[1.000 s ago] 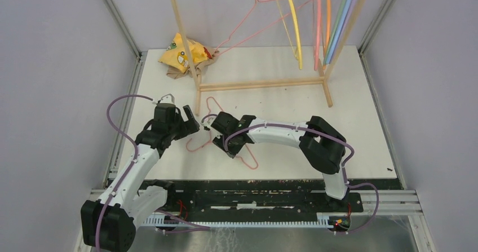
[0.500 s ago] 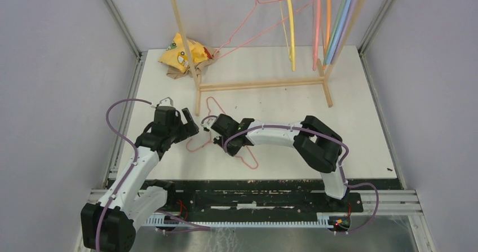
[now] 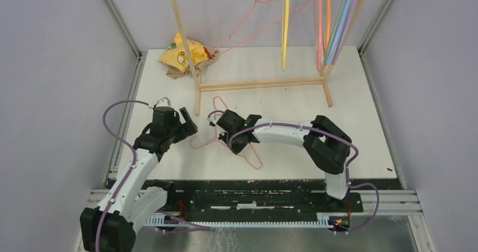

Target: Organize the hangers

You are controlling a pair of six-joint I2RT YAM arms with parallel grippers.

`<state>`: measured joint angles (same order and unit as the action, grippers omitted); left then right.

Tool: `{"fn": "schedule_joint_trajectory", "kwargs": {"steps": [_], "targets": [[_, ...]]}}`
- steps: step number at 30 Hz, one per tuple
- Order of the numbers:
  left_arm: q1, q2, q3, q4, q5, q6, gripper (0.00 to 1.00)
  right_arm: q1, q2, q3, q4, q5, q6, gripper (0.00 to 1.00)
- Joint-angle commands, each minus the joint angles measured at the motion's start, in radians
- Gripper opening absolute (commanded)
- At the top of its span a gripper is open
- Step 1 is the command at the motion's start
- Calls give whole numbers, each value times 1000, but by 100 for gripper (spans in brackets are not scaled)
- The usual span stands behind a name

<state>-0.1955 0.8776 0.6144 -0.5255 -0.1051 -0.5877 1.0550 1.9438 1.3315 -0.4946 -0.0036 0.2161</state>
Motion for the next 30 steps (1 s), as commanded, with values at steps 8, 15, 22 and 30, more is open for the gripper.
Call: {"fn": "schedule_joint_trajectory", "kwargs": {"steps": [8, 15, 22, 30], "targets": [[7, -29, -35, 89, 4, -103, 99, -93, -133, 107, -53, -103, 120, 1], [8, -2, -73, 173, 23, -187, 99, -95, -136, 111, -74, -131, 120, 1], [7, 55, -86, 266, 46, -252, 99, -95, -142, 121, -83, -141, 123, 1], [8, 96, -126, 384, 125, -325, 60, -96, -147, 132, -84, -150, 127, 1]]}}
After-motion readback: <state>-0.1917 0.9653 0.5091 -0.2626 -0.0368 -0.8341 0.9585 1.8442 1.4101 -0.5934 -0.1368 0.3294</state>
